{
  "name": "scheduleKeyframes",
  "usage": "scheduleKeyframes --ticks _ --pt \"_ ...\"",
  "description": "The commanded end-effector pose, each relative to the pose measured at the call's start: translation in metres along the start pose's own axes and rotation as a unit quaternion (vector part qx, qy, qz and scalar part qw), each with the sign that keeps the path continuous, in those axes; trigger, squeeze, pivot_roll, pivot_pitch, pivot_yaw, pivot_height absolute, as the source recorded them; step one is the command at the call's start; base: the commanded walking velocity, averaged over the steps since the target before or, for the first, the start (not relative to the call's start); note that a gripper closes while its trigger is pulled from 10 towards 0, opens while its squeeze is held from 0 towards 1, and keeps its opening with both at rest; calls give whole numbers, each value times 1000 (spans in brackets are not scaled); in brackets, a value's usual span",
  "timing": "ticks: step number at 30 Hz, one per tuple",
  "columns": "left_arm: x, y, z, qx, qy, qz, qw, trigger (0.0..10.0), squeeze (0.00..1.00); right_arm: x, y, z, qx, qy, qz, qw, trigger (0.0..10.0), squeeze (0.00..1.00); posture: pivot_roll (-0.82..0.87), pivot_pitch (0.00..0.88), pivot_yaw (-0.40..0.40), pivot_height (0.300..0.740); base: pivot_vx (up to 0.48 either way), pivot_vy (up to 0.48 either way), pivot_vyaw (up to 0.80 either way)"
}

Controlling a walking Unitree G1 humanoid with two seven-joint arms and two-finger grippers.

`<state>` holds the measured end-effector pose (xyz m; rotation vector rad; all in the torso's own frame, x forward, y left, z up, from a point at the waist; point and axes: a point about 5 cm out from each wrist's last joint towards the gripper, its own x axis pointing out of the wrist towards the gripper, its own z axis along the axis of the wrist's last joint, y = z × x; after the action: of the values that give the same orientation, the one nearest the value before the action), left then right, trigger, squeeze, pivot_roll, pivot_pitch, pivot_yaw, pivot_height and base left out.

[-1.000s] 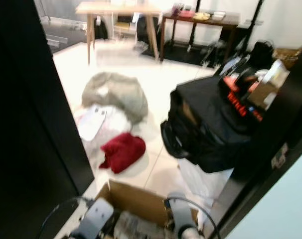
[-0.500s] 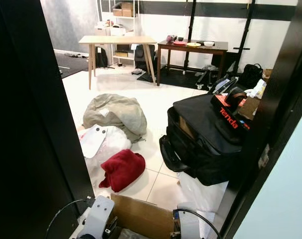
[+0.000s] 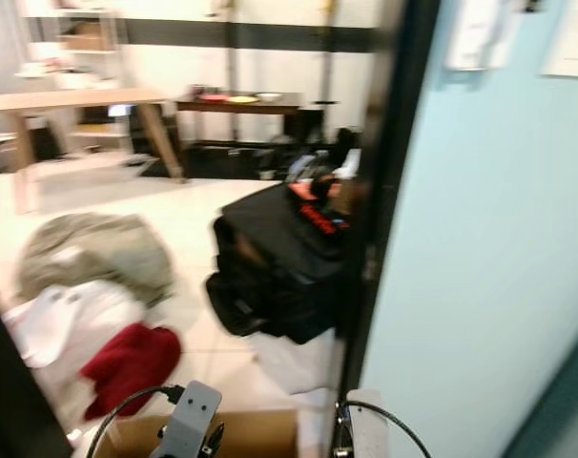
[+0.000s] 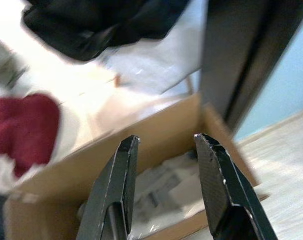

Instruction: Clean up the room

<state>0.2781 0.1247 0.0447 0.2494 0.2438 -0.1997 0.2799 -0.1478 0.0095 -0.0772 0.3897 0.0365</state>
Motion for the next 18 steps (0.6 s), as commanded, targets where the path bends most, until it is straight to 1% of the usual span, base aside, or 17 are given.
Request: scheduleKeyframes --ticks 1,4,9,18 --pt "-3 -1 -7 -1 15 -2 1000 10000 0 -1 1 -2 4 8 -1 1000 10000 0 6 101 -20 740 0 0 -800" --pt "-3 -1 -8 -1 16 -2 1000 10000 0 -1 1 -2 3 9 0 1000 10000 0 6 101 -20 740 0 0 -800" --pt "-5 -2 -7 -4 12 -20 1000 10000 0 -3 0 -6 3 25 -1 1000 10000 0 10 105 -22 740 0 0 -800" --pt "-7 -5 -5 -1 2 -41 999 10000 0 -4 -2 -8 5 37 -6 999 10000 0 6 105 -18 740 0 0 -800"
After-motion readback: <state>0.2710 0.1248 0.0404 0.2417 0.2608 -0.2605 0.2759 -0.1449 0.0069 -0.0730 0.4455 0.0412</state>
